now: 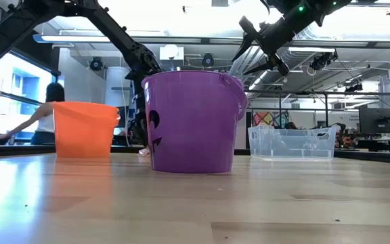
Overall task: Sort candy by brand, put in halloween buckets
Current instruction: Put the orange gummy into the orange bucket
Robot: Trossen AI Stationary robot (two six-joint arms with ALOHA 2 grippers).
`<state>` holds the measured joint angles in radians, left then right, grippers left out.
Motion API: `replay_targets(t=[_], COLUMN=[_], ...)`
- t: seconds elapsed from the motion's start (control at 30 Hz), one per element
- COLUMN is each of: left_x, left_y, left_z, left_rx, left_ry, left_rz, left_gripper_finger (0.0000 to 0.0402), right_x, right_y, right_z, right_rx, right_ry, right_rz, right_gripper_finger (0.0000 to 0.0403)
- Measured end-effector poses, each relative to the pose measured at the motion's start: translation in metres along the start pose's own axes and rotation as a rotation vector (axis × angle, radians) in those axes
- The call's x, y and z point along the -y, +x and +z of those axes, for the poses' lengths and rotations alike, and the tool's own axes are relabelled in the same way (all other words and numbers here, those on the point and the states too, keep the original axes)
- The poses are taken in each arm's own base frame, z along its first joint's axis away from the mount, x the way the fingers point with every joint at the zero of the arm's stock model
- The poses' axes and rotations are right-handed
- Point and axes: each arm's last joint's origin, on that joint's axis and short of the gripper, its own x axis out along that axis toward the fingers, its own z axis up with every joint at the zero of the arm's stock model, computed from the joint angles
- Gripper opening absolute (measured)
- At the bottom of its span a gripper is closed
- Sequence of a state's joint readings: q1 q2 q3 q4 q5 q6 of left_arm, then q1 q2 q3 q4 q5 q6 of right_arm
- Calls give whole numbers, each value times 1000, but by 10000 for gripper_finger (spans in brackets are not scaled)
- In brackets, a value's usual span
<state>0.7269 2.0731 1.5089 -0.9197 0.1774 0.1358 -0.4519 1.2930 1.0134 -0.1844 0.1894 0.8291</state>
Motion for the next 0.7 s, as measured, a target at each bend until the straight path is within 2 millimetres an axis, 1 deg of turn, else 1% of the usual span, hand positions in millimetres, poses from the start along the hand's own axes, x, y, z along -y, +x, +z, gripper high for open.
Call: replay_targets(t=[0.13, 0.33, 0.53, 0.63, 0.7], left_x=[0, -1, -2, -2, -2], left_y=[3, 15, 16, 16, 16], left_z=[-2, -13, -11, -10, -9], left_rx=[-10, -58, -30, -16, -13], left_ry=[11, 14, 0, 7, 25], left_rz=[3, -5, 0, 2, 2], left_gripper_finger=[153, 153, 151, 131, 98], right_x=[0, 0, 0, 0, 0], right_y=[0, 0, 0, 0, 0], right_z=[0, 0, 0, 0, 0], right_rx=[0, -1, -1, -1, -1], right_ry=[0, 0, -1, 0, 0], right_rz=[0, 0, 0, 0, 0], right_gripper_finger=[224, 224, 224, 224, 224])
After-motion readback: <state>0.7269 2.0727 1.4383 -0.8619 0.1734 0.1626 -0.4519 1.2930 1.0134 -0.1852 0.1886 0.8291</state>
